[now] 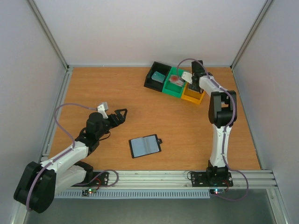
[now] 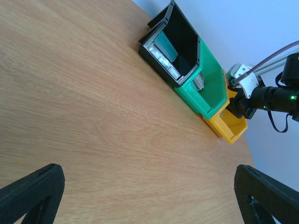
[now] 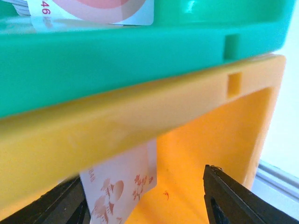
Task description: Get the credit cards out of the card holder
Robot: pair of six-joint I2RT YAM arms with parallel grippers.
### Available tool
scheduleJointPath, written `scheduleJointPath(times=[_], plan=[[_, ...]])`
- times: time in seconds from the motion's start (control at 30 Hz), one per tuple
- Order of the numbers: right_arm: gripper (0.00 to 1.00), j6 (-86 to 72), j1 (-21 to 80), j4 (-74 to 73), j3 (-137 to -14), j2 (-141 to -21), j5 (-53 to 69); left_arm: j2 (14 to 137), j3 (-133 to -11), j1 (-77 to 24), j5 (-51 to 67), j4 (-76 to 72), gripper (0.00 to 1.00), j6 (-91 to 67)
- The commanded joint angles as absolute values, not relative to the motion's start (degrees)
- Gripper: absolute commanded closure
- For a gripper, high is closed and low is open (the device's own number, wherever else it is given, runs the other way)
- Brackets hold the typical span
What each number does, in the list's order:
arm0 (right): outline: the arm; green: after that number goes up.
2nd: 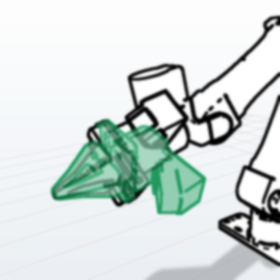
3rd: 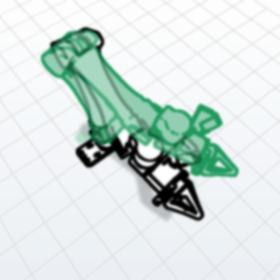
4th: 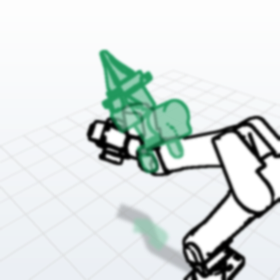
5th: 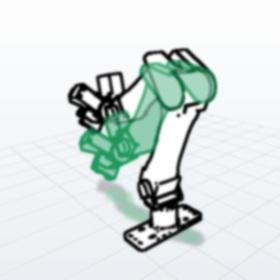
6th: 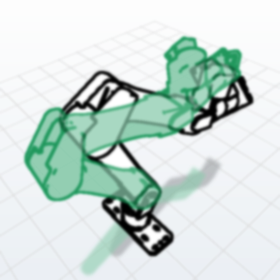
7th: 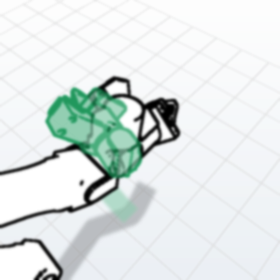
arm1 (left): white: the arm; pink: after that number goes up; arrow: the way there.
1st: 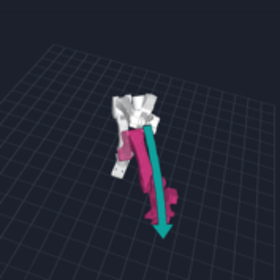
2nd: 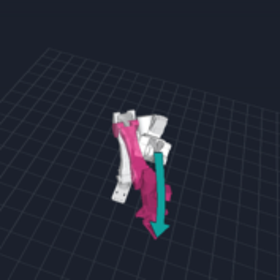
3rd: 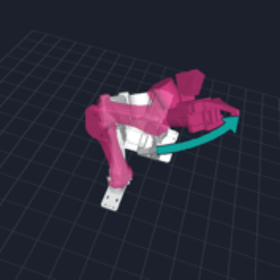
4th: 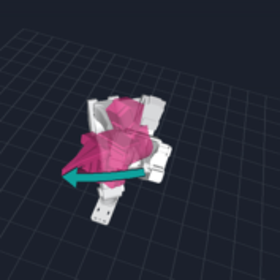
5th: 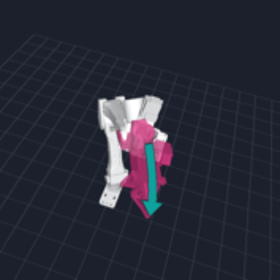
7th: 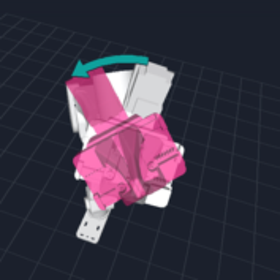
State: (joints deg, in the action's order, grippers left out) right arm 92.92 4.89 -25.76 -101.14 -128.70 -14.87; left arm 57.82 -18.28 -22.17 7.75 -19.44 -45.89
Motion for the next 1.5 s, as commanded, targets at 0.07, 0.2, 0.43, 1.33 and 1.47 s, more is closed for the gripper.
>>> scheduleJointPath(times=[0.07, 0.2, 0.43, 1.33, 1.47], plan=[[0.28, 88.55, 5.26, -35.75, -106.82, -125.38, -12.40, 56.85, -18.04, -21.88, 8.29, -21.53, 0.01, -45.98], [0.03, 85.94, 5.27, -37.80, -107.30, -123.31, -11.92, 55.98, -18.02, -21.80, 8.26, -20.74, 0.01, -45.81], [0.02, 66.08, 7.31, -36.49, -105.37, -111.32, -16.42, 54.67, -19.86, -21.75, 10.63, -13.27, 0.01, -41.69], [0.47, -1.83, 48.60, -30.21, -55.54, -100.19, 16.25, 69.69, -21.52, -28.72, 31.65, 15.50, 0.16, -29.73], [0.44, -1.08, 48.60, -30.64, -55.50, -102.40, 16.88, 72.86, -19.76, -29.23, 30.98, 10.87, 0.17, -29.36]])
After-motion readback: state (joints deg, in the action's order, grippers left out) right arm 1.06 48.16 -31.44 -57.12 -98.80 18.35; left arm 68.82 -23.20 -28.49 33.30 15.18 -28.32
